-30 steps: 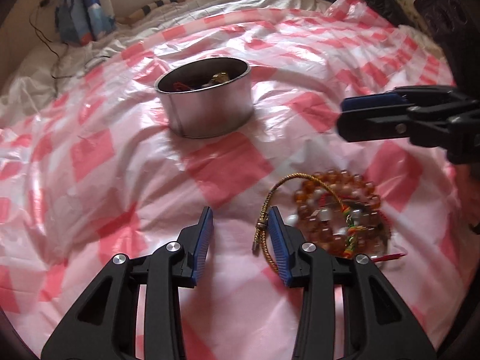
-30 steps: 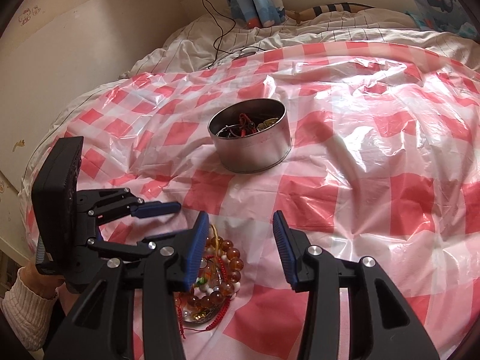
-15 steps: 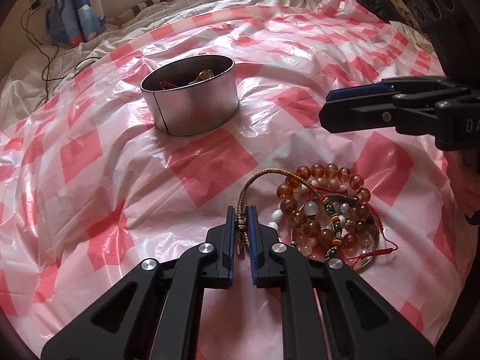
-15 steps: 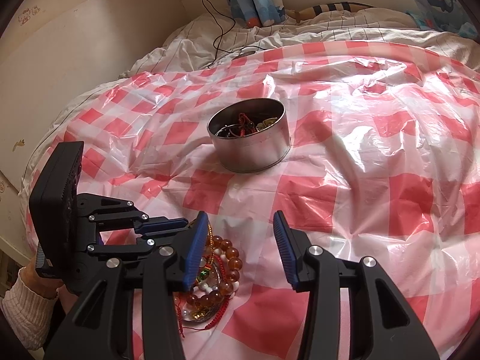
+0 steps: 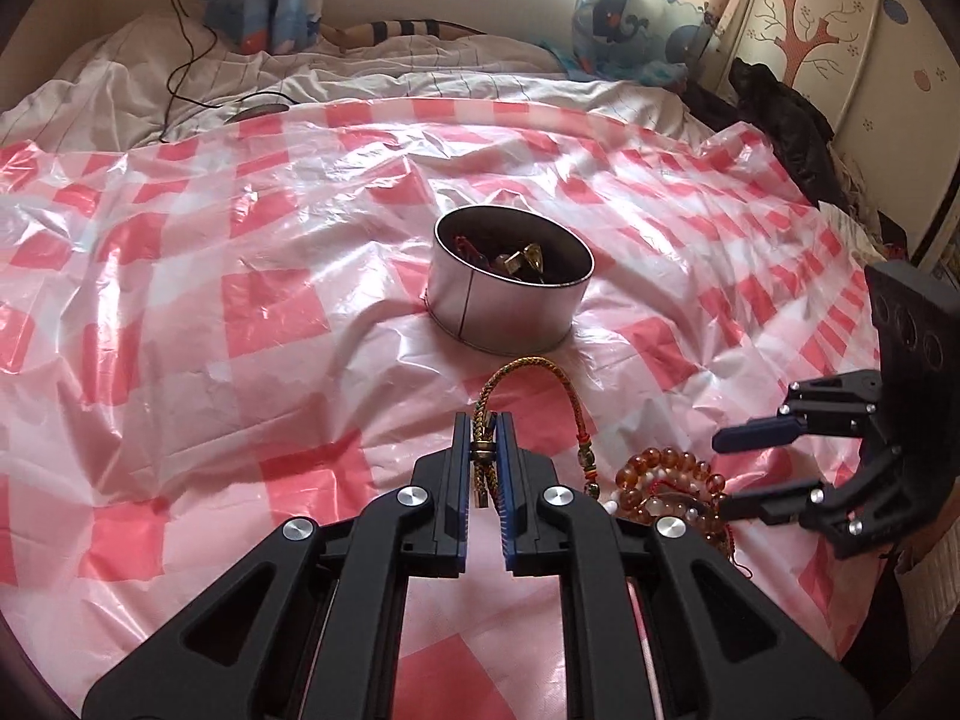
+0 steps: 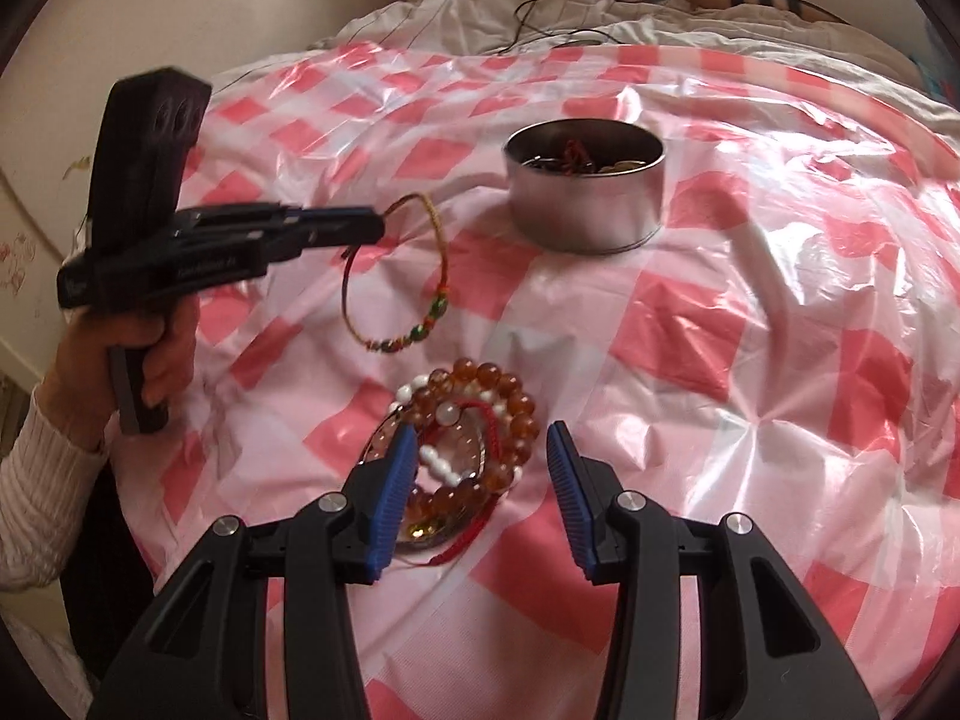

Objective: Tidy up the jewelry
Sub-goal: 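Grasp the amber bead bracelet with the right gripper while the left gripper holds the gold-cord bracelet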

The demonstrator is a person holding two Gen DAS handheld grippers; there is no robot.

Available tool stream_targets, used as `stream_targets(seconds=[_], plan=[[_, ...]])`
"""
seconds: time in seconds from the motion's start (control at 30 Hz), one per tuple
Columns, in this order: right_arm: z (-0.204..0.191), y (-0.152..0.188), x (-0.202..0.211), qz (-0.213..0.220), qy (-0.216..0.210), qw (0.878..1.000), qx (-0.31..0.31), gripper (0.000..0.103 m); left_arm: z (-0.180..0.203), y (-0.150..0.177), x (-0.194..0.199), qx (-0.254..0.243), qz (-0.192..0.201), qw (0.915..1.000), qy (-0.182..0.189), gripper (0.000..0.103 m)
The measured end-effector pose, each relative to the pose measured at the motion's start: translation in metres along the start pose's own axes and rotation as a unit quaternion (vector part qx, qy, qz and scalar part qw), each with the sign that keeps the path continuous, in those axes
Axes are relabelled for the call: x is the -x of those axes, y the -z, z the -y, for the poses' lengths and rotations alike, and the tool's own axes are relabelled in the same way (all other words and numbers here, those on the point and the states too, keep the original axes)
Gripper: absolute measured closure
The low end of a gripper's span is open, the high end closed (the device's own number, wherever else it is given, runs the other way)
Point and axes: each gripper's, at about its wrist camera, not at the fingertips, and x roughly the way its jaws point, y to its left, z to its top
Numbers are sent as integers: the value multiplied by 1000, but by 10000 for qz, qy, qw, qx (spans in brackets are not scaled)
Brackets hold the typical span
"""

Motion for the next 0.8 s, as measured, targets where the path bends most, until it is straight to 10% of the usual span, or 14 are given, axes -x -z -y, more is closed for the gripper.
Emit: stream_targets(seconds=[0.33, 0.47, 0.8], plan=[[4, 4, -17, -249, 70, 9995, -155, 60, -1, 1, -2, -47, -49, 10000, -71, 96], [2, 3, -16, -167, 24, 9998, -96, 88, -2, 1, -4, -33, -84, 9999, -102, 96], [21, -11, 29, 999, -687, 9906, -639, 91, -1, 2, -4, -37, -84, 9999, -105, 96]])
